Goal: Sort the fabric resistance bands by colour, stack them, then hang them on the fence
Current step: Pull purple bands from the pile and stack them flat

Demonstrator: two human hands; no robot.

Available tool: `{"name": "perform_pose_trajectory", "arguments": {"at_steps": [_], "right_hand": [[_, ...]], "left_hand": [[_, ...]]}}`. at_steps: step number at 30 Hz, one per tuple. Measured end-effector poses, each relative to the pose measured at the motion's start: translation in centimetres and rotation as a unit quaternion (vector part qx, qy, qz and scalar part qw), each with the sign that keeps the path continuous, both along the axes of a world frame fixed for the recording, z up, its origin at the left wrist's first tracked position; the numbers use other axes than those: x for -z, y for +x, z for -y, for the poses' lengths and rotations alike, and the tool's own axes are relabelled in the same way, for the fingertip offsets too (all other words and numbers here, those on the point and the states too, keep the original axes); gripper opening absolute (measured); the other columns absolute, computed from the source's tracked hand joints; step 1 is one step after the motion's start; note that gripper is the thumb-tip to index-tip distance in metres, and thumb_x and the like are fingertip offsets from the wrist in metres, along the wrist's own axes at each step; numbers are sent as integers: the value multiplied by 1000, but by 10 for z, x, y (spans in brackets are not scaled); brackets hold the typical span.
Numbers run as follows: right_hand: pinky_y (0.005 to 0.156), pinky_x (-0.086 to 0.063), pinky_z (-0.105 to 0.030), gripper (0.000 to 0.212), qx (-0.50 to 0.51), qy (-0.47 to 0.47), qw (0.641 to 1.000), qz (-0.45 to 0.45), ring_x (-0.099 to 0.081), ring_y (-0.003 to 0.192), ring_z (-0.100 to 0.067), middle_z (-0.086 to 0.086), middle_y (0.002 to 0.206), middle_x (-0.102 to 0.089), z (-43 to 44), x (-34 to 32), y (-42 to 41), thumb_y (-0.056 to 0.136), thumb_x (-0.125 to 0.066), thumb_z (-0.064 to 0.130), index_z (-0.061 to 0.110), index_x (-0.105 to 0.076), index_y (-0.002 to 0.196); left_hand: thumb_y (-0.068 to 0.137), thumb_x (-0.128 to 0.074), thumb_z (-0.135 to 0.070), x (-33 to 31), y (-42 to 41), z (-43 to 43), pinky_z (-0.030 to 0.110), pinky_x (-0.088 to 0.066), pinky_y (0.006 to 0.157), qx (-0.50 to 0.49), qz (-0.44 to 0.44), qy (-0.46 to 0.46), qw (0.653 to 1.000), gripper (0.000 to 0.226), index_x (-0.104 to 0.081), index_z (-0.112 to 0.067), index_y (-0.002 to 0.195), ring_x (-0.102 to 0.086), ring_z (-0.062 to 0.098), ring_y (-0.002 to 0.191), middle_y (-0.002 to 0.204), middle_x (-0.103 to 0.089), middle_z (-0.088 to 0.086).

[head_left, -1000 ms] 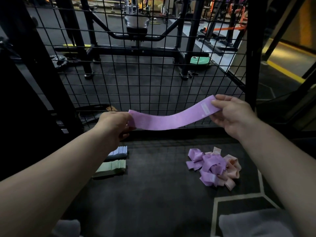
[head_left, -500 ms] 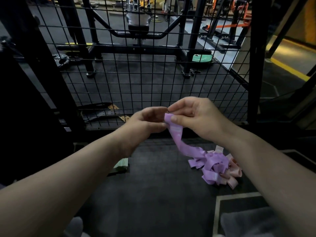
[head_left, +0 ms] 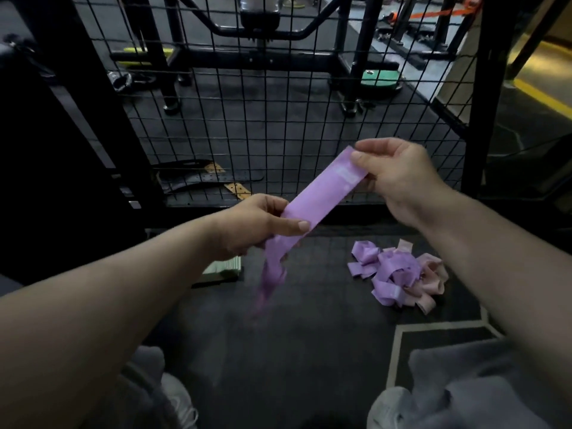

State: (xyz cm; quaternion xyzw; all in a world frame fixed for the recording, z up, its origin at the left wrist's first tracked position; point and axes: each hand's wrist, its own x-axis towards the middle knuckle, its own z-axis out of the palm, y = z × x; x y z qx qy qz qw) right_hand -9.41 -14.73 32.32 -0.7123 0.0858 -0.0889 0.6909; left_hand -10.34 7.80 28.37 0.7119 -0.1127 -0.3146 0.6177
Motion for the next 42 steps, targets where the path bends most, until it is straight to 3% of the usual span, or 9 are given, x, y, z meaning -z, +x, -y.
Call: {"name": "perform_pose_trajectory", "arguments": {"at_steps": [6,16,21,24,29,31,34,36,42], "right_hand": [[65,-59,-30,14,45,-25,998,-48,-67,80,-20,-9,91,-67,22,21,-10,88,-68,0,13,-63,91],[66,-59,-35,14,16,-142,975,-170,-62,65,-21,-9,81,-64,4,55,-97,84,-72,-3,8,-63,86],[51,-54,-27,14,37,-170,963,-207,-62,61,-20,-13,83,-67,2,67,-122,84,-74,2,11,-63,85],[67,-58,-40,13,49,-172,957,-227,-64,68,-26,-16,85,-70,7,87,-129,82,-76,6,13,-67,88],[73,-58,-39,10,77,-181,943,-268,-65,71,-26,-17,80,-67,23,137,-112,81,-73,1,8,-70,87],[63,-51,-28,11,85,-192,934,-289,-59,68,-22,-10,74,-61,31,169,-99,84,-71,1,7,-65,90],[76,-57,-38,12,96,-213,926,-298,-64,78,-28,-13,85,-70,36,224,-79,80,-76,7,13,-66,83],[81,-58,-44,18,84,-217,920,-316,-65,76,-27,-10,79,-70,37,268,-65,77,-78,8,19,-64,72],[71,-44,-25,24,95,-217,914,-330,-58,75,-21,-5,74,-62,22,344,-34,81,-69,-2,16,-58,70]], "left_hand": [[80,-80,-16,13,-17,-35,32,-55,58,-23,-17,102,994,21,-63,-5,87,-62,28,61,75,-64,17],[73,-84,-20,16,-36,-95,23,-36,46,-25,-16,240,970,30,-70,2,87,-48,15,48,62,-60,9],[84,-78,-31,16,-38,-100,23,-29,46,25,15,309,951,26,-70,-7,89,-39,14,49,60,-53,1],[84,-78,-27,32,-31,-90,22,-32,47,45,-6,307,951,18,-71,-11,85,-42,13,50,61,-58,1],[79,-77,-11,96,-14,-58,24,-32,51,19,-83,294,952,18,-74,-3,94,-48,22,65,83,-60,17],[76,-79,-18,125,-7,-49,23,-30,49,11,-101,325,940,26,-73,-1,95,-47,20,56,75,-60,15],[82,-77,-7,167,6,-42,17,-36,37,-63,-137,311,938,21,-69,8,94,-49,12,37,57,-61,11],[83,-75,0,200,18,-42,26,-52,59,-124,-163,285,936,24,-66,15,100,-61,21,56,72,-66,21],[85,-65,7,280,40,-47,31,-43,64,-249,-229,288,896,17,-62,-8,77,-48,24,60,79,-57,18]]}}
